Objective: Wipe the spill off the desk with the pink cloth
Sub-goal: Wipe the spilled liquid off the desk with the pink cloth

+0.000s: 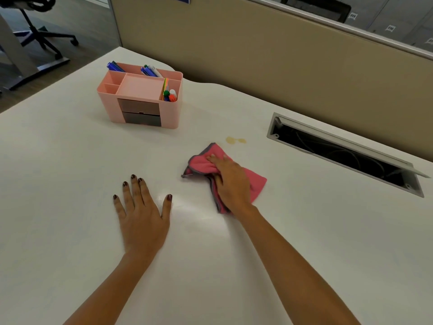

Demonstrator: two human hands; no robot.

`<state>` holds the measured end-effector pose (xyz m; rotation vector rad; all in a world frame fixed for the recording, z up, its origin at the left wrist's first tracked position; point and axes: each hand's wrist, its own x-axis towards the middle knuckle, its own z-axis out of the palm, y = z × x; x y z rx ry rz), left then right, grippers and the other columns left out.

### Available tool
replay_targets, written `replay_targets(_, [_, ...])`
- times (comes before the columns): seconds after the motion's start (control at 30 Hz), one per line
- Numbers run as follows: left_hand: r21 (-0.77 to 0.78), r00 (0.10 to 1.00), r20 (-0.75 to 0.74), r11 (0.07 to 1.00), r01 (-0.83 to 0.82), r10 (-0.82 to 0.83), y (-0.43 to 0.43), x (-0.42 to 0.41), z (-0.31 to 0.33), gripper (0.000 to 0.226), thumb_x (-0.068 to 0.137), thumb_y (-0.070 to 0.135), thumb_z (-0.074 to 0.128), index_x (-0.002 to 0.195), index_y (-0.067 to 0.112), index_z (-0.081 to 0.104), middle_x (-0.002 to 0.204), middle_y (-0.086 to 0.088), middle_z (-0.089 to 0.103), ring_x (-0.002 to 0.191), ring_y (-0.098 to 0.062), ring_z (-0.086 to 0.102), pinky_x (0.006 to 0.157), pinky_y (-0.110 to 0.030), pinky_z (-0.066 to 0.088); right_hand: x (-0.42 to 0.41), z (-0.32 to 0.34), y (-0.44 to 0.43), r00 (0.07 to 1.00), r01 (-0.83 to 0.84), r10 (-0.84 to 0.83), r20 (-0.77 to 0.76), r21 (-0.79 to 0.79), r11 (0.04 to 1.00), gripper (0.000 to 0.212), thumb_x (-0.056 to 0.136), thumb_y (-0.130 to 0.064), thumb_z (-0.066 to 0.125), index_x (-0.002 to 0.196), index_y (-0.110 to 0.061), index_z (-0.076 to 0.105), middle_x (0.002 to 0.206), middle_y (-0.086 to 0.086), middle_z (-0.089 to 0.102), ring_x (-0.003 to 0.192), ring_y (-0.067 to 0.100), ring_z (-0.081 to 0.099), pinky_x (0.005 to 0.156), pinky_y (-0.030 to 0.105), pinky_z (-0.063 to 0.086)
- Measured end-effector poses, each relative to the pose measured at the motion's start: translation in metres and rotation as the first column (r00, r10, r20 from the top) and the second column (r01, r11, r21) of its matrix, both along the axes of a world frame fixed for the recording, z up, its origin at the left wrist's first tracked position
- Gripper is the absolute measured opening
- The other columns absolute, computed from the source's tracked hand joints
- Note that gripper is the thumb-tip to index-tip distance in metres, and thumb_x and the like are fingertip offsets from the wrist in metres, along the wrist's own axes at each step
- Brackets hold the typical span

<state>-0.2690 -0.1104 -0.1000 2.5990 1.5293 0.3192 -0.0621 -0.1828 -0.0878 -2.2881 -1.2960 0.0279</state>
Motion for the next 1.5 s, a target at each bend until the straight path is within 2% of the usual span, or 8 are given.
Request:
replay_targets(0.1, [-0.005,1.000,-0.011,1.000,0.001,-0.002,0.001,-0.001,0.001,0.079,0.093,0.055,0.017,0.146,-0.004,0.024,0.155,-0.020,0.022,0.144,-0.037,0.020,0.116,-0.055,0.014,0.015,0.000,-0.008,1.000,0.007,-0.007,0.030,0.007,1.000,0.042,0.095,-0.018,0.043,0.136,-0.028,0.049,0.139,0.001,0.054,0.130,0.023,0.047,0.110,0.038,0.035])
replay_targets(0.23, [-0.008,1.000,-0.013,1.000,0.005,-0.005,0.000,-0.001,0.002,0.078,0.094,0.054,0.017,0.146,-0.004,0.023,0.156,-0.019,0.021,0.144,-0.036,0.019,0.116,-0.055,0.015,0.048,0.000,-0.018,0.963,0.269,-0.269,-0.018,0.116,0.956,0.042,0.092,-0.013,0.041,0.131,-0.023,0.053,0.122,0.010,0.064,0.109,0.031,0.058,0.097,0.041,0.045])
replay_targets(0.33, [-0.010,1.000,-0.019,1.000,0.006,-0.006,-0.001,-0.001,0.002,0.079,0.094,0.056,0.017,0.146,-0.004,0.022,0.156,-0.020,0.020,0.145,-0.035,0.018,0.116,-0.055,0.015,0.073,-0.002,-0.012,0.921,0.388,-0.390,0.000,0.081,0.918,0.043,0.091,-0.013,0.034,0.130,-0.020,0.052,0.116,0.010,0.065,0.102,0.032,0.060,0.090,0.044,0.048])
replay_targets(0.57, [-0.016,0.999,-0.052,1.000,0.002,-0.003,-0.001,0.000,0.002,0.084,0.092,0.061,0.014,0.147,-0.003,0.018,0.157,-0.019,0.017,0.145,-0.034,0.015,0.117,-0.054,0.013,0.104,0.003,0.028,0.906,0.423,-0.423,0.011,-0.002,0.906,0.036,0.094,-0.011,0.035,0.125,-0.018,0.052,0.114,0.011,0.063,0.099,0.034,0.059,0.082,0.042,0.048])
replay_targets(0.73, [-0.026,0.999,-0.054,1.000,-0.003,0.002,-0.001,0.001,0.002,0.086,0.091,0.063,0.013,0.148,-0.002,0.017,0.157,-0.018,0.016,0.146,-0.034,0.013,0.117,-0.054,0.013,0.102,0.003,0.055,0.943,0.334,-0.334,0.003,-0.027,0.942,0.038,0.096,-0.014,0.034,0.130,-0.018,0.048,0.120,0.012,0.061,0.105,0.034,0.058,0.087,0.047,0.049])
replay_targets(1.13, [-0.023,0.999,-0.036,1.000,-0.009,0.008,0.000,0.001,0.002,0.084,0.092,0.061,0.015,0.147,-0.002,0.020,0.157,-0.019,0.018,0.145,-0.035,0.016,0.117,-0.054,0.013,0.039,0.006,0.103,0.988,-0.089,0.084,-0.126,-0.039,0.995,0.041,0.097,-0.020,0.042,0.138,-0.025,0.046,0.142,0.005,0.050,0.131,0.027,0.046,0.110,0.043,0.036])
replay_targets(1.37, [-0.013,1.000,-0.029,1.000,-0.008,0.007,0.000,0.001,0.003,0.079,0.093,0.056,0.019,0.146,-0.003,0.024,0.155,-0.020,0.022,0.144,-0.036,0.020,0.116,-0.055,0.015,0.014,0.019,0.079,0.916,-0.229,0.233,-0.327,0.051,0.972,0.037,0.094,-0.013,0.049,0.127,-0.026,0.057,0.125,-0.001,0.064,0.112,0.021,0.057,0.099,0.032,0.044])
replay_targets(1.5, [-0.005,0.999,-0.040,1.000,-0.008,0.008,0.000,0.000,0.004,0.078,0.094,0.054,0.018,0.146,-0.003,0.025,0.155,-0.020,0.023,0.144,-0.036,0.020,0.117,-0.054,0.015,0.019,0.027,0.054,0.754,-0.305,0.339,-0.562,0.158,0.939,0.025,0.091,-0.012,0.058,0.111,-0.026,0.065,0.109,-0.006,0.068,0.104,0.014,0.061,0.093,0.028,0.048])
